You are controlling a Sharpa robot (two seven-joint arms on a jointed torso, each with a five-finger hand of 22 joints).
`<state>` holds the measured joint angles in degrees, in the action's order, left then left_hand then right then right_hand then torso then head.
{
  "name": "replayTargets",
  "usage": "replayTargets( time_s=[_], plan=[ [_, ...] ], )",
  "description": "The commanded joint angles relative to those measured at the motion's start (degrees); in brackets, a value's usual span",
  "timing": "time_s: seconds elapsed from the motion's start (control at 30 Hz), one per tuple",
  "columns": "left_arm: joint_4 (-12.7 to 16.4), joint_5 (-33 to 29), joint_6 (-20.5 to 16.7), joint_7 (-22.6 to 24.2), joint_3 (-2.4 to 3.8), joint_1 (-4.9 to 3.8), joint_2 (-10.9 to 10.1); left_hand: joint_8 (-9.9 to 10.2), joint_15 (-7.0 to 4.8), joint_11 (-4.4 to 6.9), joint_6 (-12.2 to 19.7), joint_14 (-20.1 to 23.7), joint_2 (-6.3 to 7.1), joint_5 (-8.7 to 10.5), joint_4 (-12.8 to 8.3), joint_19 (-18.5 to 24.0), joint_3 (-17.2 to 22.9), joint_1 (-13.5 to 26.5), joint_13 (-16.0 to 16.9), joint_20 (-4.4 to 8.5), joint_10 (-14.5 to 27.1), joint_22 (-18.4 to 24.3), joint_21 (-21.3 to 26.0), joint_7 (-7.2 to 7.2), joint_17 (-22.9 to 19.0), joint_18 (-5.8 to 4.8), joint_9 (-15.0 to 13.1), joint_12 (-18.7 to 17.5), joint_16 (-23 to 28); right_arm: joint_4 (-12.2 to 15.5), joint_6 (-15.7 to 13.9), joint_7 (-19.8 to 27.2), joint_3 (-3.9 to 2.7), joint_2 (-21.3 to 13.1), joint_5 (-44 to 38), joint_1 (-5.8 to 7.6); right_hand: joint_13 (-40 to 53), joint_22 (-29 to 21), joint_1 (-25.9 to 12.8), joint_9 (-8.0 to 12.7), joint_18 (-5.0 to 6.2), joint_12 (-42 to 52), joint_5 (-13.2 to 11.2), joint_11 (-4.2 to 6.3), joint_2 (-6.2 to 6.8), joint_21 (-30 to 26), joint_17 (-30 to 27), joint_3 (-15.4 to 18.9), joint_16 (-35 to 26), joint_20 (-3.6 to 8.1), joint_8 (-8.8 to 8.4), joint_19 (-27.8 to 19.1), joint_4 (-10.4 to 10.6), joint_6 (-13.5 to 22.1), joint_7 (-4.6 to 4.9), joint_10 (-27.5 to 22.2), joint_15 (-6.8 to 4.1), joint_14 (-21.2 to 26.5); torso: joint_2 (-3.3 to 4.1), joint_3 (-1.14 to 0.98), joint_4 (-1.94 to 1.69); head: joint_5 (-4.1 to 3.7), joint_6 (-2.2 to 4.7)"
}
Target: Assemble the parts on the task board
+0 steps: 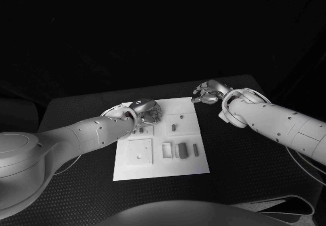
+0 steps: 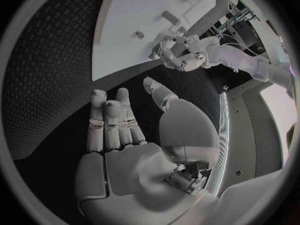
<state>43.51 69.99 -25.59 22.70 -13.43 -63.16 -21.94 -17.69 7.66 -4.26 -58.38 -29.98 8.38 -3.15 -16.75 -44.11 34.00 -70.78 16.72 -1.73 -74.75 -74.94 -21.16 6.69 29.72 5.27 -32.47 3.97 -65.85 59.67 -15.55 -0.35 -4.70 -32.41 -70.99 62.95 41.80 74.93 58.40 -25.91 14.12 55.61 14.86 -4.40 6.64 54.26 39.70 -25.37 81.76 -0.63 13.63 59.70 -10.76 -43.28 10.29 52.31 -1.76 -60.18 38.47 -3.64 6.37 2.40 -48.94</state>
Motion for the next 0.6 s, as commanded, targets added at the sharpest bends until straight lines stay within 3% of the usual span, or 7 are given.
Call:
replayTargets(
  time_s=[0.03,0.6],
  plan=[
    [0.03,0.96,0.82,0.19,0.01,-0.02,0.03,0.27,-0.06,0.08,0.34,0.5,0.51,0.0,-0.03,0.44,-0.4,-0.2,-0.1,-0.06,0.53,-0.5,0.43,0.04,-0.13,-1.02,0.07,-0.17,-0.23,0.05,0.69,0.15,0.0,0.02,-0.41,0.02,-0.1,0.76,-0.46,0.09,0.88,0.16,-0.04,-0.05,-0.24,-0.31,-0.08,0.06,-0.31,0.3,0.3,-0.01,0.16,0.12,0.64,-0.5,-0.05,0.52,0.05,-0.06,0.03,0.06,0.0],
    [-0.42,2.56,2.11,-0.69,0.0,-0.02,-0.26,0.31,-0.02,0.12,0.2,0.45,-0.01,-0.01,-0.04,0.31,-0.57,-1.08,-0.16,-0.13,0.47,-0.37,0.83,0.01,-0.72,-0.97,0.08,-0.08,-0.53,-0.07,0.72,0.16,0.0,-0.07,-0.41,0.02,-0.11,0.77,-0.49,0.1,0.88,0.17,-0.04,-0.05,-0.25,-0.31,-0.09,0.05,-0.3,0.3,0.31,0.0,0.21,0.11,0.64,-0.5,-0.05,0.51,0.1,-0.1,0.01,0.09,-0.13]
  ],
)
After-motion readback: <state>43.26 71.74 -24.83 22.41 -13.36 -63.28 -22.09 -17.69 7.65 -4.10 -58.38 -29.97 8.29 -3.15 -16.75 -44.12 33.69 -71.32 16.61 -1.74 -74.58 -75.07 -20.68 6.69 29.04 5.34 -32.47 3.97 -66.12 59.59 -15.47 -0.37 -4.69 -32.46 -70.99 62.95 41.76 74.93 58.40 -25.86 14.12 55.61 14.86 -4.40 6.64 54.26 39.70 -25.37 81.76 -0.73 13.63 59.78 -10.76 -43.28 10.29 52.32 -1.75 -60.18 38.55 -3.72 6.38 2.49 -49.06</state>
